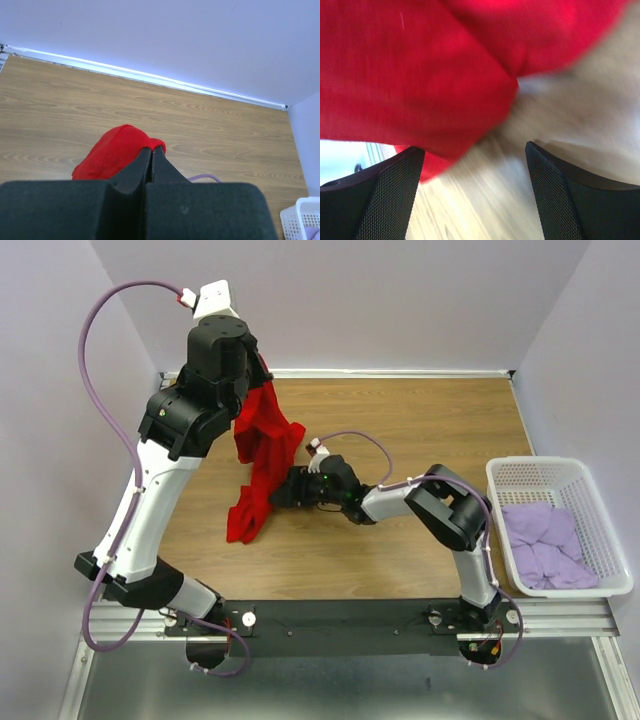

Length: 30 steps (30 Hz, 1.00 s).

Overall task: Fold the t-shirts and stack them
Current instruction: Flatten the tshirt out

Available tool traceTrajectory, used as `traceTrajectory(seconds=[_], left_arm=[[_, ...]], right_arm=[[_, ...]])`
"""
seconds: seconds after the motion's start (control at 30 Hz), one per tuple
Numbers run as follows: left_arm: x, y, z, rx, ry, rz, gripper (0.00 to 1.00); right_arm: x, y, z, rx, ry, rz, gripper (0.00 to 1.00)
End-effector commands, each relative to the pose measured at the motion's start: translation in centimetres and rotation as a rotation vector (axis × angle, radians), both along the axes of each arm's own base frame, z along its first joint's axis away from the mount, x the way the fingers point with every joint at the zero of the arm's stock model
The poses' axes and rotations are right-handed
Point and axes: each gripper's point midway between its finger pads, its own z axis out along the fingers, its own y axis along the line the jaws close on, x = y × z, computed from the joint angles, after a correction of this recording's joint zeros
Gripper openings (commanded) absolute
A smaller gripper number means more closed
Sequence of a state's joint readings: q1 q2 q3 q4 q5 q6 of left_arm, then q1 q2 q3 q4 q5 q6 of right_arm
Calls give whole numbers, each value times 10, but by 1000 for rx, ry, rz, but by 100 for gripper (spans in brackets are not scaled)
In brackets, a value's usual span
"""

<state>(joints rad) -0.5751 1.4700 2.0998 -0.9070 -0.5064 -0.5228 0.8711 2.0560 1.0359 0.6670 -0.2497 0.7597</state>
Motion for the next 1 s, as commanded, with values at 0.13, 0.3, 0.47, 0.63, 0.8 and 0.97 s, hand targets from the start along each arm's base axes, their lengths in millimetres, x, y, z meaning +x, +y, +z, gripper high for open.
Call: traceTrajectory(seconds=[0.13, 0.3, 0.47, 0.63, 0.8, 0.97], left_arm=[[-4, 14, 31, -30, -85, 2, 0], [7, 50, 25, -39, -108, 45, 0], [20, 93, 30, -9, -151, 114, 0], [32, 103, 56, -21, -239, 111, 0], [24, 106, 67, -23, -289, 103, 0], [1, 107, 9, -22, -201, 85, 0]], right_arm=[[23, 33, 5, 48, -71, 17, 81], [21, 24, 5, 13, -83, 29, 22], [44, -45, 7, -252, -153, -72, 1], [90, -129, 95, -688, -427, -243, 0], [95, -193, 170, -996, -550, -324, 6], [55, -222, 156, -1032, -436, -273, 20]])
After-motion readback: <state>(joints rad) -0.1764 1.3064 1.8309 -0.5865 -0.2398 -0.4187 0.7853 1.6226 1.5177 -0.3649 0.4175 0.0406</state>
